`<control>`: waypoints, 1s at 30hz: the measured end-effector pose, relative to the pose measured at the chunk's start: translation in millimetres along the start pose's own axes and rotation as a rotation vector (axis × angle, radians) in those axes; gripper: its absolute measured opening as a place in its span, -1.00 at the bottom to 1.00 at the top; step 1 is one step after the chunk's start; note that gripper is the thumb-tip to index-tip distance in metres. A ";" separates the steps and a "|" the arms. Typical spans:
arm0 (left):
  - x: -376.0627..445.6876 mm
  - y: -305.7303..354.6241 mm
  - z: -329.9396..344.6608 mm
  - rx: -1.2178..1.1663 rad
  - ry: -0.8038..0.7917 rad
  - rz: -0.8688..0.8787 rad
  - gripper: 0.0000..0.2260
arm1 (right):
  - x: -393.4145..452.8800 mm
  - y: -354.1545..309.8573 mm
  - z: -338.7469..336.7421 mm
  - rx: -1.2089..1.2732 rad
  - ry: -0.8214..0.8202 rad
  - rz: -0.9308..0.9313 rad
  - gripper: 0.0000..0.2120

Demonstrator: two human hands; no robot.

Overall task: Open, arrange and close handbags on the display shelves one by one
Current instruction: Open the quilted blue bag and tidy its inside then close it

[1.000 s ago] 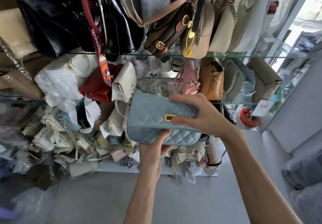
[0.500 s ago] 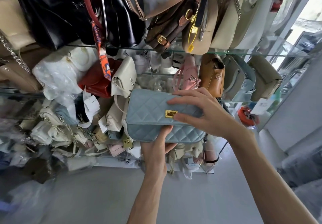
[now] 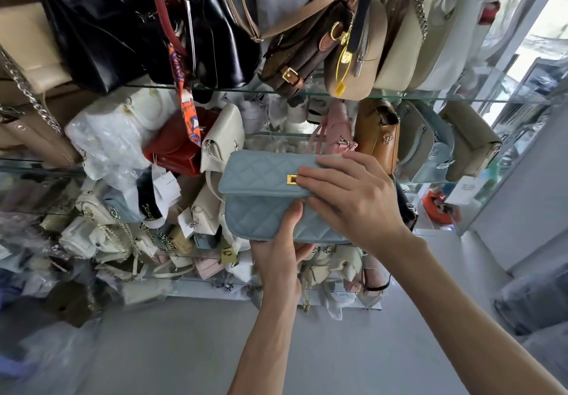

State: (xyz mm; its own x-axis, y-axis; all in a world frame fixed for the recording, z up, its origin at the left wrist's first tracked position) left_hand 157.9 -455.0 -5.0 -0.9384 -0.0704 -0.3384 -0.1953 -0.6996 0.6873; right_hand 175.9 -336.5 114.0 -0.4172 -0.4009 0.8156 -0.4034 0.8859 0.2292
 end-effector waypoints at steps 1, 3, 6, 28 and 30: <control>0.0 0.6 0.1 -0.003 0.012 0.008 -0.48 | 0.3 -2.9 -0.2 -0.012 0.022 -0.020 -0.84; -0.3 3.1 0.4 0.003 0.034 0.033 -0.51 | -1.1 -6.0 0.2 0.008 0.038 -0.041 -0.84; 0.2 9.1 3.8 0.001 0.032 0.054 -0.54 | -4.1 -10.4 3.3 0.081 0.028 -0.062 -0.83; 13.2 11.4 12.7 -0.012 -0.177 0.112 -0.37 | 18.5 8.7 15.8 0.284 -0.176 0.182 -0.84; 14.6 8.1 12.9 -0.005 -0.161 0.113 -0.41 | 25.3 12.7 16.9 0.299 -0.217 0.312 -0.75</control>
State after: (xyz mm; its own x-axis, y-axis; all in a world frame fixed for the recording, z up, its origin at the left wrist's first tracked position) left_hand 139.0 -452.5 3.9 -0.9879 -0.0344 -0.1513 -0.0847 -0.6975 0.7116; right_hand 146.5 -339.3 128.5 -0.7033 -0.1940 0.6839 -0.4346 0.8787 -0.1976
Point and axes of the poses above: each hand's wrist, its own x-axis towards the middle knuckle, its own z-axis out of the palm, y = z × x, the point moved 6 cm from there along x, towards the middle knuckle, and after that the axes turned 7 degrees about -x, right-handed, at the moved point
